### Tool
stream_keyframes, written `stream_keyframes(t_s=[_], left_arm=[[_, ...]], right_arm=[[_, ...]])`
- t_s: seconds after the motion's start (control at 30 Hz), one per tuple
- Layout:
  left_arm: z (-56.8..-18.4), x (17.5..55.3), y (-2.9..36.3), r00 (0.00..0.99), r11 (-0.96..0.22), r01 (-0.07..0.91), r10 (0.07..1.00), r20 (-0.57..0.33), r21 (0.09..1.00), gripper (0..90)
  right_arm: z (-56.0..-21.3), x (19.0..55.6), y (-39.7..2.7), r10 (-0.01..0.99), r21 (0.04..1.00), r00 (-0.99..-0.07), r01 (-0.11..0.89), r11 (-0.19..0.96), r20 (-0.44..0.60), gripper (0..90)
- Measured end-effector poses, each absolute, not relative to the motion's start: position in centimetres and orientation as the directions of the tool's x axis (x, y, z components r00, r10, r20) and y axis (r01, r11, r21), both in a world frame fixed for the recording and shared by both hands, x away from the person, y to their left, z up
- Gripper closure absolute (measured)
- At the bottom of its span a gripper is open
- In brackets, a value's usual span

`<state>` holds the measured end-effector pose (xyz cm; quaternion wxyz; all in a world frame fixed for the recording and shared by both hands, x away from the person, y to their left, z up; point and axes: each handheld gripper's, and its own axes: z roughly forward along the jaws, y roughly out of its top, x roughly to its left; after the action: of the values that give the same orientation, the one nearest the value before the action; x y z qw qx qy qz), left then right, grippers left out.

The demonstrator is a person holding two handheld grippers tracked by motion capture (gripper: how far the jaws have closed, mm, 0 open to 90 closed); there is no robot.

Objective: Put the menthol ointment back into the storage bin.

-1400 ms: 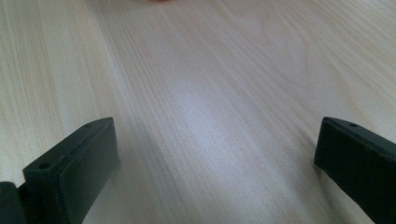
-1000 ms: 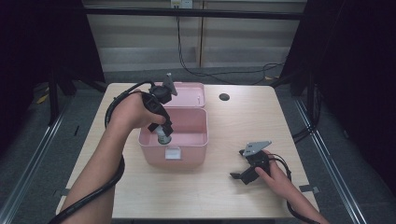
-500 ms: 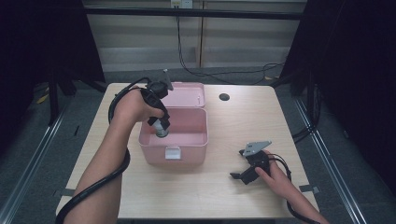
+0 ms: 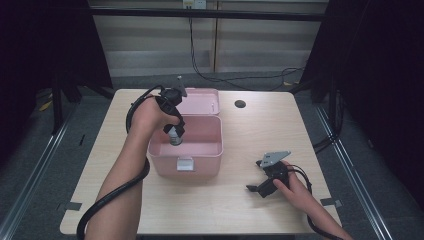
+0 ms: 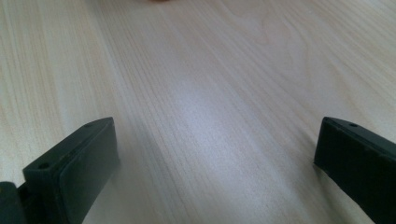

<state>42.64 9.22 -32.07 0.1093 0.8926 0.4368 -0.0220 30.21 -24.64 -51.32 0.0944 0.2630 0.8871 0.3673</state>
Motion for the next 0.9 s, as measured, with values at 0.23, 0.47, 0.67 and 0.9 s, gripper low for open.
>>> stream_keyframes(t_s=[0.23, 0.47, 0.67, 0.9], left_arm=[[-33.0, 43.3, 9.0, 0.591, -0.571, 0.805, 0.796, -0.132, 0.164, 50.5], [-34.0, 43.8, 9.0, 0.575, -0.555, 0.815, 0.808, -0.129, 0.165, 50.5], [-34.7, 44.2, 9.0, 0.545, -0.523, 0.835, 0.829, -0.129, 0.170, 50.5], [-35.9, 44.5, 9.0, 0.520, -0.500, 0.851, 0.846, -0.119, 0.162, 50.4]], right_arm=[[-51.3, 30.2, -24.6, 0.536, 0.701, -0.844, 0.398, 0.592, 0.027, 0.0], [-51.3, 30.2, -24.6, 0.536, 0.701, -0.844, 0.398, 0.592, 0.027, 0.0], [-51.3, 30.2, -24.6, 0.536, 0.701, -0.844, 0.398, 0.591, 0.027, 0.0], [-51.3, 30.2, -24.6, 0.536, 0.701, -0.844, 0.398, 0.592, 0.026, 0.0]])
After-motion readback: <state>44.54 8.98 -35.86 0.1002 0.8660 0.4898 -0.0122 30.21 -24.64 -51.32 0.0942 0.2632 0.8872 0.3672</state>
